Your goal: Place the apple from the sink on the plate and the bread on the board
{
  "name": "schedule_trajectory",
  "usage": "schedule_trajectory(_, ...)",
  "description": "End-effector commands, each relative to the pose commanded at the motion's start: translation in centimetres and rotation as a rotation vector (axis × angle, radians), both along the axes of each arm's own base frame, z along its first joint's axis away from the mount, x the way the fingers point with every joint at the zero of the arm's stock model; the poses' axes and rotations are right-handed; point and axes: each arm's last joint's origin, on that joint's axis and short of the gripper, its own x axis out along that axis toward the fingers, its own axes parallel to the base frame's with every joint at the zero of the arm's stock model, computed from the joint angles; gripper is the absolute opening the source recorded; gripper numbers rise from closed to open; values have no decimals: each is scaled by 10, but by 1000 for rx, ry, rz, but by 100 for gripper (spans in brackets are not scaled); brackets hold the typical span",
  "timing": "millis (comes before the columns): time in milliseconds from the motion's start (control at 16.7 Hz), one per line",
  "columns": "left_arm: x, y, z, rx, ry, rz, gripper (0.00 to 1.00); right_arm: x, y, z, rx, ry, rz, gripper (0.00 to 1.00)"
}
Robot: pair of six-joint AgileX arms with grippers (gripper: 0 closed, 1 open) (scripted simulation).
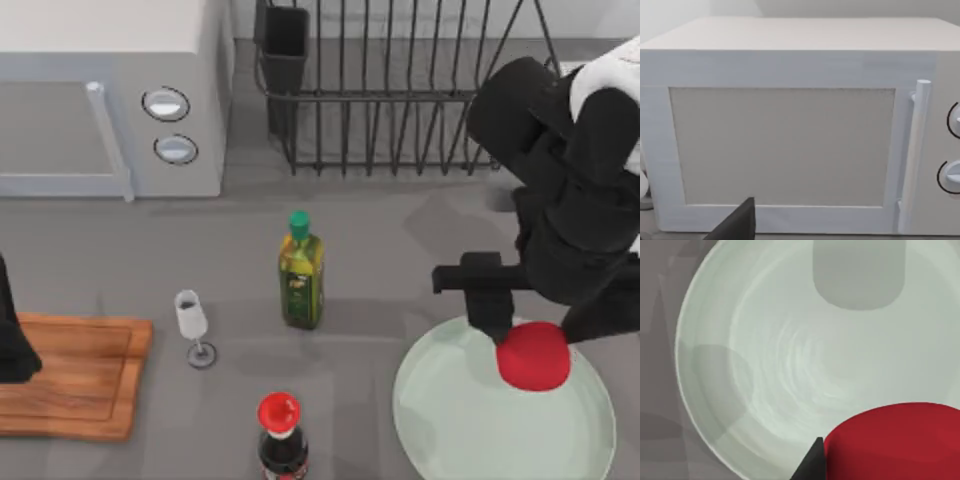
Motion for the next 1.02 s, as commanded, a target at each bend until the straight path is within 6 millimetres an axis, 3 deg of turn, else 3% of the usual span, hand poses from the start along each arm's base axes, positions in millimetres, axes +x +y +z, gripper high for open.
schedule_trajectory(180, 0, 0, 0, 0, 0, 0, 100, -14, 6, 0, -4, 6, 0, 0)
schedule_trajectory(420, 0, 0, 0, 0, 0, 0, 100, -14, 6, 0, -4, 6, 0, 0)
schedule_trajectory(1020, 0, 0, 0, 0, 0, 0, 100, -14, 6, 0, -4, 6, 0, 75)
